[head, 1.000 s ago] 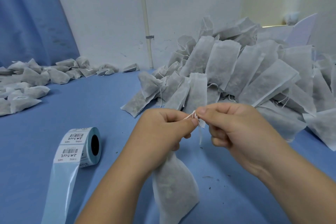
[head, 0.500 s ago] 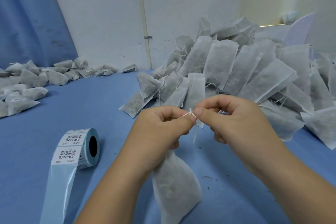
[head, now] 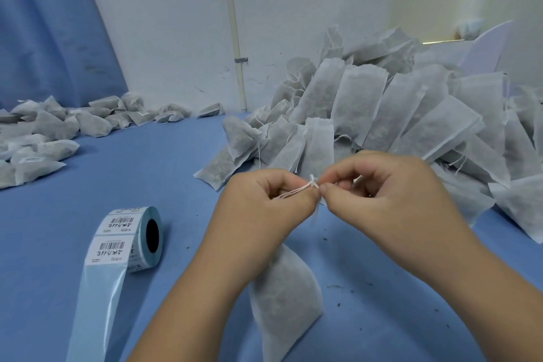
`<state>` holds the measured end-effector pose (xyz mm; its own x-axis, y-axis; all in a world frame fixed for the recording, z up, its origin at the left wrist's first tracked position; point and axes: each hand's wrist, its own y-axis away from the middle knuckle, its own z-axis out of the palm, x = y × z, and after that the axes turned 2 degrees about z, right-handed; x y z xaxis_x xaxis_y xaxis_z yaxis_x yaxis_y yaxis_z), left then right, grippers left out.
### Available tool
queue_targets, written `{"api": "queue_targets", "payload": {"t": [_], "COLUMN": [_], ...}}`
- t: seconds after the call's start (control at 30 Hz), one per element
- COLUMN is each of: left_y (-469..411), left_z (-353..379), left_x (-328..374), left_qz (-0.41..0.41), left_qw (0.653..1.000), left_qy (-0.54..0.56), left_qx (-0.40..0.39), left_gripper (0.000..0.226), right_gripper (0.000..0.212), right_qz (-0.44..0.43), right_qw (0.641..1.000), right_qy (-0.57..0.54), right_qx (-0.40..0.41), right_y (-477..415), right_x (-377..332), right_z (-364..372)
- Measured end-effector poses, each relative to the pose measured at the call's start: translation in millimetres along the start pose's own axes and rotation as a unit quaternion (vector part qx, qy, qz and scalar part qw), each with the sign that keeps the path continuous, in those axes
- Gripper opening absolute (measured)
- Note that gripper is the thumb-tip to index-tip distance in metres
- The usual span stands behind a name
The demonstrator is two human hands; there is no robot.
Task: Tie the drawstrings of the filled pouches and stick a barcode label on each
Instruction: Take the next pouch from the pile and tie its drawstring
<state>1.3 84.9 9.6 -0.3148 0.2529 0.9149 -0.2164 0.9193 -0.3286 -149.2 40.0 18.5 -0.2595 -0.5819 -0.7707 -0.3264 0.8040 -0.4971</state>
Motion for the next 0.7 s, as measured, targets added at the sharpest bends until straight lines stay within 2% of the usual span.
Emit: {"api": "queue_targets", "payload": {"t": [0.17, 0.37, 0.57, 0.7], "left_y": [1.1, 2.3, 1.9, 1.1], "left_z": [0.3, 4.1, 3.5, 3.0], "left_x": [-0.2, -7.1, -9.9, -8.3], "left_qz": [0.047, 0.134, 0.159, 0.114], "left_qw": [0.996, 0.960, 0.950, 0.968], "left_qy": [-0.075, -0.247, -0.268, -0.224], "left_qx": [0.002, 0.000, -0.009, -0.013], "left_gripper": [0.015, 0.014, 0.012, 0.013], "right_gripper": [0.008, 0.015, 0.013, 0.014], "right_qz": [0.031, 0.069, 0.066, 0.049], "right_qw": [0.998, 0.993, 0.993, 0.995], "right_qy": [-0.003, 0.039, 0.050, 0.048], "right_qx": [-0.047, -0.093, -0.085, -0.074], "right_y": [-1.5, -4.8, -5.7, -6.0], "right_x": [-1.2, 5.1, 10.0, 10.7], "right_z": [-5.5, -7.4, -5.8, -3.6]}}
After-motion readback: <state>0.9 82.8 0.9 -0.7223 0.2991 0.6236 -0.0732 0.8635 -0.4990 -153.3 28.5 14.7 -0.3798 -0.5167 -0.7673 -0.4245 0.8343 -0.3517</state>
